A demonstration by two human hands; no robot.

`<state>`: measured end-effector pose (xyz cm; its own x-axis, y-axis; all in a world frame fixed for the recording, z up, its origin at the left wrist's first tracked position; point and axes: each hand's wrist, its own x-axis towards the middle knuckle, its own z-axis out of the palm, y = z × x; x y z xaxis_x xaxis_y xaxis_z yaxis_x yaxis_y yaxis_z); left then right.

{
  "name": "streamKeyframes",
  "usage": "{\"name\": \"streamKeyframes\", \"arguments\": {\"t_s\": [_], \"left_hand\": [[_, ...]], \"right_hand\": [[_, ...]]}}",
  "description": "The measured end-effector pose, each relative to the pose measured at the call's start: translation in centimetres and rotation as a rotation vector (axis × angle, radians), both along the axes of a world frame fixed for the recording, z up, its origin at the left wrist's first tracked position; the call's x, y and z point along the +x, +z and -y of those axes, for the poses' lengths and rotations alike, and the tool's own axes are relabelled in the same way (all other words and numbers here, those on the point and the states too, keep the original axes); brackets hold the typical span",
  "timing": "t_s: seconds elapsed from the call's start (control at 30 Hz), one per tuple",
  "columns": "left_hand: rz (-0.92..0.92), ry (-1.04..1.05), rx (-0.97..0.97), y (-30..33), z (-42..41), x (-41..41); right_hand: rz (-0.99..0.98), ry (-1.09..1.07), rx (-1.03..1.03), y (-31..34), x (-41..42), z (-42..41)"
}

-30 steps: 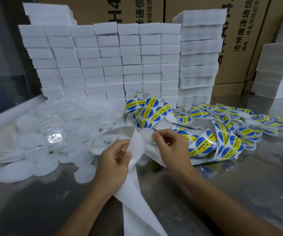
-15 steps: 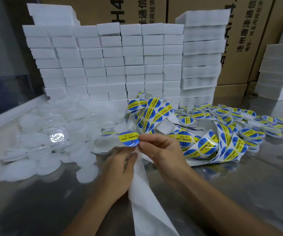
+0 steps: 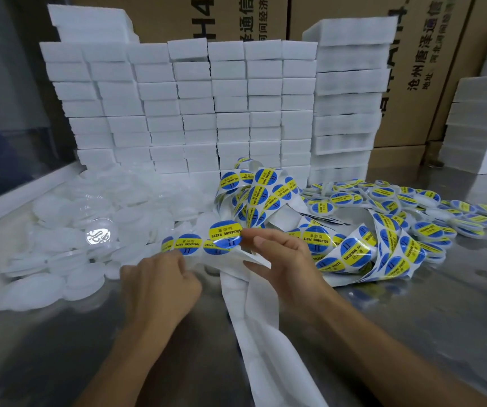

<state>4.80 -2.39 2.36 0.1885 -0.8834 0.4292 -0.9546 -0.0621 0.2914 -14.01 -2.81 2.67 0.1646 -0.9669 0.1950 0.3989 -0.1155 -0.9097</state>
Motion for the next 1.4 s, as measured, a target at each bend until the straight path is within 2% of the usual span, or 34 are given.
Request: {"name": "streamKeyframes", "arguments": {"t_s": [0.07, 0.13, 0.2, 0.3, 0.4, 0.5, 0.57, 0.63, 0.73, 0.97, 1.03, 1.13, 1.2, 1.4], "left_hand": [[0.044, 0.118, 0.172, 0.2, -0.1, 0.5], [0.003, 0.152, 0.285, 0.2, -0.1, 0.9], [-0.004, 0.130, 0.327, -0.2, 0.0, 0.9], [0.008, 0.110, 0.285, -0.4, -0.1, 0.7], [-0.070, 0.133, 0.159, 0.2, 0.0, 0.6], [-0.227, 0.107, -0.173, 0.9, 0.0, 0.5], [-0.300, -0.052, -0.441, 1.2, -0.1, 0.3], [-0.316, -0.296, -0.615, 1.2, -0.2, -0.2], [-0.296, -0.557, -0.683, 0.8, -0.6, -1.6], [-0.319, -0.708, -0.677, -0.1, -1.1, -3.4], [-0.500, -0.737, -0.631, 0.0, -1.4, -3.8], [-0.919, -0.790, -0.427, 0.3, -2.0, -4.7], [-1.113, -0.816, -0.304, 0.5, -2.1, -5.1], [-1.363, -0.764, -0.050, 0.5, -1.8, -5.0]], "right_hand": [[0.047, -0.002, 0.029, 0.1, -0.2, 0.1], [0.074, 0.004, 0.057, 0.3, -0.3, 0.2], [0.099, 0.016, 0.090, 0.5, -0.5, 0.2], [0.180, 0.038, 0.125, 0.8, -0.7, 0.2], [0.246, 0.051, 0.135, 1.0, -1.0, 0.3], [0.235, 0.040, 0.140, 1.1, -1.2, 0.4], [0.203, 0.029, 0.134, 1.0, -1.2, 0.4], [0.131, 0.003, 0.121, 0.8, -1.0, 0.4], [-0.005, -0.061, 0.076, 0.6, -0.5, 0.2], [-0.167, -0.164, -0.117, 0.1, 0.8, -0.6], [-0.181, -0.160, -0.150, 0.0, 1.0, -0.6], [-0.189, -0.140, -0.175, -0.2, 1.1, -0.6], [-0.175, -0.167, -0.201, -0.3, 1.0, -0.4], [-0.140, -0.228, -0.190, -0.5, 0.7, 0.1]]}}
